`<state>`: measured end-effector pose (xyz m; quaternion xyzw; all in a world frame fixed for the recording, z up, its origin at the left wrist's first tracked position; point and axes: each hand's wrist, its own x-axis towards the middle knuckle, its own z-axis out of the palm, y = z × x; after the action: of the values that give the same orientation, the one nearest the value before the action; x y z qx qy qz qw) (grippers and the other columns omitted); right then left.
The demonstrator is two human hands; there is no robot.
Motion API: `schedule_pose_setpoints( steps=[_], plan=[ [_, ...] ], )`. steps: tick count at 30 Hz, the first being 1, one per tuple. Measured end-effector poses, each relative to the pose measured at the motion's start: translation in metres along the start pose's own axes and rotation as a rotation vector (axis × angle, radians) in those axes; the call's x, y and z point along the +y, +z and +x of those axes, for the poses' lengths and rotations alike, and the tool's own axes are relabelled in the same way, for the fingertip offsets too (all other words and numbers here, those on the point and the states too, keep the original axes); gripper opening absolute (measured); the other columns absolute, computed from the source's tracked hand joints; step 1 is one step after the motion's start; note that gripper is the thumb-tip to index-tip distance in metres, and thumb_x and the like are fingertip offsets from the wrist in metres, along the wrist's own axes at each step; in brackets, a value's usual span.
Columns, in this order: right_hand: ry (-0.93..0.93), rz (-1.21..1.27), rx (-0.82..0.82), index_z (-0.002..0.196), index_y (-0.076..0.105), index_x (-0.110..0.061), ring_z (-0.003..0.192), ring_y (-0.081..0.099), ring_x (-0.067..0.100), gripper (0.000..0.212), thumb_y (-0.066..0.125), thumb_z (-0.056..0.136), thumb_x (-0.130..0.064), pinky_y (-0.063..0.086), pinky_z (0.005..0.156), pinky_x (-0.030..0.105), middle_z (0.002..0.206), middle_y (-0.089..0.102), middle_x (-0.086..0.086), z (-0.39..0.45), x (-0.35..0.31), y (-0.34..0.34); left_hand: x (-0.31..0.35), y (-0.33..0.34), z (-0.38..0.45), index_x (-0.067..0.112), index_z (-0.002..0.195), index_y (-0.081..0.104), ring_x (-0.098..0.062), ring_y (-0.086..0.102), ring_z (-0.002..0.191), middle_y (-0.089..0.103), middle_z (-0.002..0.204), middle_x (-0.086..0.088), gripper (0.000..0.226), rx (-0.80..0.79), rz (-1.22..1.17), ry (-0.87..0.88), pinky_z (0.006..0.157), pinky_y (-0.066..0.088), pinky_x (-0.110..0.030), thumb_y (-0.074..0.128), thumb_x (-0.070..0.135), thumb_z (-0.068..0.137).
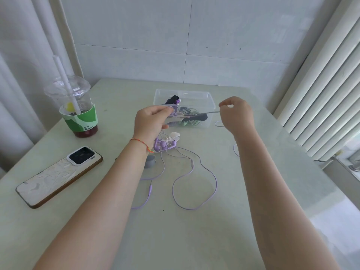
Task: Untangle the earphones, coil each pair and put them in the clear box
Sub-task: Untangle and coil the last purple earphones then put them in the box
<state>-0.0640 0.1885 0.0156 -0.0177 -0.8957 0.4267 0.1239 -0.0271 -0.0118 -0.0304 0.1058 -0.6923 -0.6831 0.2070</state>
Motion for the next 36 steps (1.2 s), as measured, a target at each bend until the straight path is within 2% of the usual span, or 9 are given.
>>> schedule_pose_setpoints(
  steps=[4, 7, 11, 14, 16, 19, 24, 31, 36],
  plan=[
    [-0.096, 0.041, -0.013, 0.102, 0.067, -0.019, 0.055, 0.047, 0.012, 0.028, 0.043, 0.089, -0.011, 0.037, 0.051, 0.023, 0.076, 0.055, -0.009, -0.006, -0.011, 0.001, 0.007, 0.003, -0.010, 0.011, 0.096, 0.077, -0.016, 0.040, 0.037, 0.054, 0.051, -0.005, 0.016, -0.247, 0.058, -0.004, 0.041, 0.038, -0.020, 0.071, 0.024, 0.088],
    [-0.149, 0.177, -0.094, 0.099, 0.068, -0.019, 0.070, 0.061, 0.021, 0.032, 0.044, 0.083, -0.008, 0.048, 0.063, 0.030, 0.078, 0.063, 0.001, -0.015, -0.019, 0.004, 0.009, 0.007, -0.016, 0.015, 0.094, 0.076, -0.022, 0.046, 0.038, 0.059, 0.054, -0.009, 0.015, -0.383, 0.105, -0.012, 0.049, 0.044, -0.026, 0.070, 0.027, 0.089],
    [-0.210, 0.340, -0.366, 0.098, 0.069, -0.019, 0.089, 0.068, 0.020, 0.030, 0.046, 0.083, -0.005, 0.055, 0.089, 0.038, 0.092, 0.073, 0.004, -0.023, -0.025, 0.011, 0.013, 0.017, -0.021, 0.014, 0.088, 0.067, -0.009, 0.033, 0.035, 0.039, 0.038, 0.007, 0.012, -0.442, 0.170, 0.000, 0.062, 0.057, -0.033, 0.062, 0.023, 0.095],
    [-0.158, 0.347, -0.573, 0.104, 0.065, -0.010, 0.077, 0.067, 0.020, 0.017, 0.052, 0.094, -0.015, 0.057, 0.075, 0.034, 0.089, 0.071, 0.008, -0.025, -0.024, 0.020, 0.016, 0.020, -0.022, 0.017, 0.089, 0.067, -0.005, 0.041, 0.042, 0.043, 0.043, 0.014, 0.008, -0.432, 0.160, 0.001, 0.061, 0.056, -0.030, 0.064, 0.023, 0.093],
    [-0.135, 0.262, -0.621, 0.100, 0.063, -0.007, 0.064, 0.057, 0.019, 0.024, 0.054, 0.097, -0.029, 0.047, 0.058, 0.028, 0.078, 0.065, 0.006, -0.025, -0.023, 0.022, 0.017, 0.019, -0.021, 0.016, 0.086, 0.064, -0.007, 0.045, 0.046, 0.050, 0.051, 0.011, 0.008, -0.410, 0.141, -0.009, 0.057, 0.052, -0.029, 0.060, 0.012, 0.092],
    [-0.151, 0.017, -0.580, 0.087, 0.066, -0.007, 0.060, 0.039, 0.015, 0.039, 0.065, 0.088, -0.046, 0.031, 0.057, 0.025, 0.065, 0.049, -0.001, -0.023, -0.020, 0.013, 0.017, 0.014, -0.019, 0.009, 0.095, 0.062, -0.017, 0.048, 0.054, 0.059, 0.067, -0.004, 0.022, -0.401, 0.097, -0.063, 0.052, 0.048, -0.025, 0.048, -0.004, 0.085],
    [-0.274, -0.130, -0.458, 0.086, 0.074, -0.012, 0.061, 0.046, 0.011, 0.011, 0.069, 0.086, -0.022, 0.036, 0.056, 0.022, 0.065, 0.054, -0.007, -0.019, -0.014, 0.001, 0.008, 0.007, -0.017, 0.016, 0.090, 0.066, -0.028, 0.058, 0.064, 0.071, 0.086, -0.012, 0.022, -0.503, 0.221, -0.073, 0.054, 0.045, -0.028, 0.060, -0.002, 0.081],
    [-0.188, 0.058, -0.233, 0.079, 0.072, -0.016, 0.049, 0.040, 0.011, 0.014, 0.075, 0.082, -0.030, 0.033, 0.049, 0.022, 0.057, 0.048, -0.004, -0.012, -0.014, -0.003, 0.007, 0.008, -0.016, 0.007, 0.091, 0.067, -0.018, 0.059, 0.053, 0.067, 0.068, -0.006, 0.007, -0.463, 0.290, -0.062, 0.045, 0.042, -0.021, 0.064, 0.002, 0.088],
    [-0.152, -0.036, -0.323, 0.081, 0.075, -0.015, 0.041, 0.034, 0.005, 0.013, 0.074, 0.083, -0.027, 0.028, 0.039, 0.015, 0.050, 0.045, -0.008, -0.014, -0.011, -0.004, 0.010, 0.012, -0.015, 0.010, 0.087, 0.068, -0.015, 0.063, 0.051, 0.069, 0.068, -0.009, 0.009, -0.170, 0.050, -0.044, 0.048, 0.046, -0.021, 0.062, 0.003, 0.089]
  ],
)
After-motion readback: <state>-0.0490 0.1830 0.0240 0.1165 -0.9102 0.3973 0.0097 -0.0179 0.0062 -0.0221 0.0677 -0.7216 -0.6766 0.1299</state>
